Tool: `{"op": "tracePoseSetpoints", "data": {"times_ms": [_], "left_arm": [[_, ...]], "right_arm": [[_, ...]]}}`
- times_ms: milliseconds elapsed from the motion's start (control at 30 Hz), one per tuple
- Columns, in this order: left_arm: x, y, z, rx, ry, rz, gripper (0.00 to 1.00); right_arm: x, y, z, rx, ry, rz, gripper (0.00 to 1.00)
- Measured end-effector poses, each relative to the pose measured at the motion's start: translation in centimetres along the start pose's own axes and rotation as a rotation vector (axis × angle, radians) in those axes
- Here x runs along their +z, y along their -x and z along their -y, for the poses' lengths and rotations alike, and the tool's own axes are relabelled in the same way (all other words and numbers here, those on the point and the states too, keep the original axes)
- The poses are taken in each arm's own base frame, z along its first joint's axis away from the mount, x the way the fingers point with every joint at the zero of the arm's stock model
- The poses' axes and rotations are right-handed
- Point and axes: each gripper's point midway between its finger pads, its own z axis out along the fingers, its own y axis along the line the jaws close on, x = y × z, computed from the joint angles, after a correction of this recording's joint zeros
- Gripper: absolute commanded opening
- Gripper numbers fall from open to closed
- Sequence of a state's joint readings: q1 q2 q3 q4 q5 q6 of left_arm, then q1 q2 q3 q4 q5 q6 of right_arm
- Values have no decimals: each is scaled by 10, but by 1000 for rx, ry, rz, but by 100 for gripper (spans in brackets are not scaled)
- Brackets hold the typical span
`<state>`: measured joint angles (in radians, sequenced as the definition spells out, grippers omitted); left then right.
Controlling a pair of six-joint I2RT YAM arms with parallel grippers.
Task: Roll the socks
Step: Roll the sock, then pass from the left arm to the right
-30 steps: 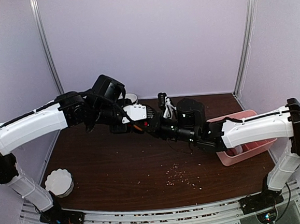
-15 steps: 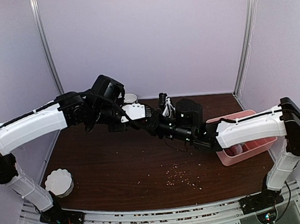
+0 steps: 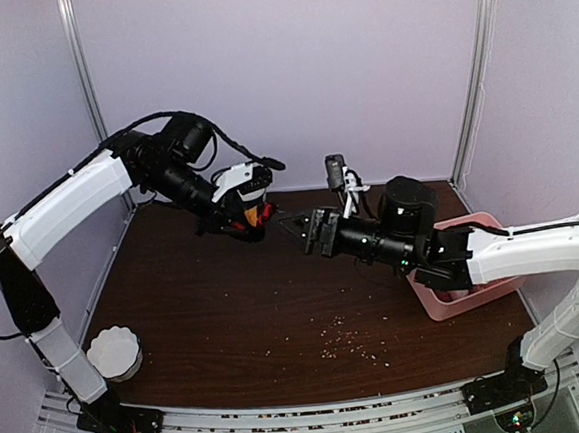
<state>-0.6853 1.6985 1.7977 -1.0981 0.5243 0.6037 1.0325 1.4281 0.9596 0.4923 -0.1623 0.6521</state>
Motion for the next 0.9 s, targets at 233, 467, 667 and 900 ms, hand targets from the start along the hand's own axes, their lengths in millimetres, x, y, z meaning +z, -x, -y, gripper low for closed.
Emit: {"op": "tracePoseSetpoints", "data": {"times_ms": [233,467,667,900], "left_arm": [[8,4,56,-183,-409,92,0],[-7,16,81,-226,-550,161,0],[-10,18,86,-230,-578,178,0],[-13,15,91,-222,-597,172,0]], "right_arm": [[-14,0,-35,-238,117,-12,100],[2,-15,-48,-399,151,-85,100],[18,-21,-51,-435,173,-118,83],[22,-29,-47,-398,196,-170,15]]}}
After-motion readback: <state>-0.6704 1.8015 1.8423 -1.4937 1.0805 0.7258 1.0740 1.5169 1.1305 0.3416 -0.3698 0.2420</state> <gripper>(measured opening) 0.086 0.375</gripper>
